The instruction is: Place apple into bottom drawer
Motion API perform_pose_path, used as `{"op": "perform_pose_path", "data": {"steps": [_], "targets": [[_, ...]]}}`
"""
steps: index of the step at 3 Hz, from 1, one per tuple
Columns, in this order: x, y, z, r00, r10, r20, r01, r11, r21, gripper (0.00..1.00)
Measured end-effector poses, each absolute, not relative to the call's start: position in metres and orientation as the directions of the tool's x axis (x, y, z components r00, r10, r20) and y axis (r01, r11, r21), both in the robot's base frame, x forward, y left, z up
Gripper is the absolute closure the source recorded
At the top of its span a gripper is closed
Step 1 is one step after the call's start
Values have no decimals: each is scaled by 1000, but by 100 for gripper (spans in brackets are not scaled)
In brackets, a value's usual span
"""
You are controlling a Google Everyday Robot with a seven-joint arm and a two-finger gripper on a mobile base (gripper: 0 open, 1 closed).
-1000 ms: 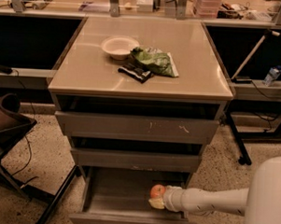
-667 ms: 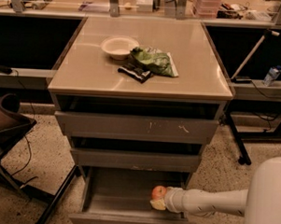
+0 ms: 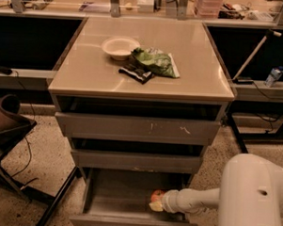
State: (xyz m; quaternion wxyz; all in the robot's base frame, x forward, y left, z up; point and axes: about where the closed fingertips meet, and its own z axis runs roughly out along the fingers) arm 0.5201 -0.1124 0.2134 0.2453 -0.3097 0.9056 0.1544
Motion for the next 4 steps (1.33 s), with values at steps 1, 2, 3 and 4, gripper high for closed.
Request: {"op": "perform_pose_path", "data": {"steps": [1, 2, 3, 4], "targets": [[534, -113, 169, -720, -485, -496, -615, 778, 133, 100], [541, -116, 141, -735, -492, -467, -604, 788, 121, 100], [541, -116, 138, -735, -493, -465, -604, 788, 119, 82], [541, -116, 138, -735, -493, -465, -604, 788, 119, 59]]}}
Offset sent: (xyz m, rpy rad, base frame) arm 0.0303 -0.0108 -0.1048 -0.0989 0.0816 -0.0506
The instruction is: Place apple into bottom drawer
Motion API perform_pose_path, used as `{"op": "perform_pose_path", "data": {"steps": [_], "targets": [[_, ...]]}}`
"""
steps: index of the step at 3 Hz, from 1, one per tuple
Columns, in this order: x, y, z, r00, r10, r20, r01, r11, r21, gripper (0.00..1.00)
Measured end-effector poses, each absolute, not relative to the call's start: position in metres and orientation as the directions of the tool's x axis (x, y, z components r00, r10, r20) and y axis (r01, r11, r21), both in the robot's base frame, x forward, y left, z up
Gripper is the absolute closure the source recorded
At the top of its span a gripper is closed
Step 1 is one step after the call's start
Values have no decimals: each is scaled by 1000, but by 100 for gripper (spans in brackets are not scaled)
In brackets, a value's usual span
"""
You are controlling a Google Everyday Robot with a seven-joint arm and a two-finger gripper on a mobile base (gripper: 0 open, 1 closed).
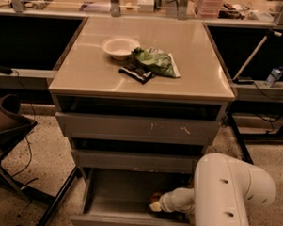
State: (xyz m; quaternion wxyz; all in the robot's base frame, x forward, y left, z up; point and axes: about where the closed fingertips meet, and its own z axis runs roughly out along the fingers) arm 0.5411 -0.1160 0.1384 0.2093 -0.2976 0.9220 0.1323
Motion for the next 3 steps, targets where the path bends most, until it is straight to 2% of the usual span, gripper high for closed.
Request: {"op": "perform_pose_path", "data": {"steps": [2, 3], "targets": [[541, -116, 138, -735, -494, -465, -604, 788, 119, 12], [541, -116, 138, -735, -494, -465, -604, 788, 119, 0]]}}
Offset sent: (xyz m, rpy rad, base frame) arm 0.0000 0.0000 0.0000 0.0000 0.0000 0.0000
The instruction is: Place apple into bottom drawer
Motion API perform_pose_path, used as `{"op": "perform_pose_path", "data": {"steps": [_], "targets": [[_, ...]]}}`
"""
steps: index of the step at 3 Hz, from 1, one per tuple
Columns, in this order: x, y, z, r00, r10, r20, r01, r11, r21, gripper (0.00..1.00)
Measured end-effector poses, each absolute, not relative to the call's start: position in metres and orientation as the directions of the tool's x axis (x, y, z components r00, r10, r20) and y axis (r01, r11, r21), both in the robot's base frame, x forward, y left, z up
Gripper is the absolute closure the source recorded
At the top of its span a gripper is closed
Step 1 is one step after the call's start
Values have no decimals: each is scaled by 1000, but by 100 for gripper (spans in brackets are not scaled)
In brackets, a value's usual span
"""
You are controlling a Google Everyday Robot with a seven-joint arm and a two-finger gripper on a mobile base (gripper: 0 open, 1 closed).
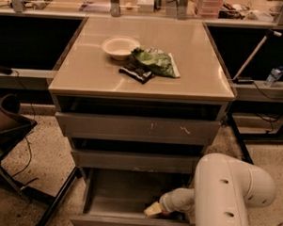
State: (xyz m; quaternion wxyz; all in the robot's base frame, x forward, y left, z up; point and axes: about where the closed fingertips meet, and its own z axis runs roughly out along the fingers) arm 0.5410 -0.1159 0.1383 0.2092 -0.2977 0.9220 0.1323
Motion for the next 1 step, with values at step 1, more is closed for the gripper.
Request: {"op": "perform_pose_path", "data": {"steps": [1], "targets": [[541, -116, 138, -735, -494, -465, -604, 788, 119, 0]]}}
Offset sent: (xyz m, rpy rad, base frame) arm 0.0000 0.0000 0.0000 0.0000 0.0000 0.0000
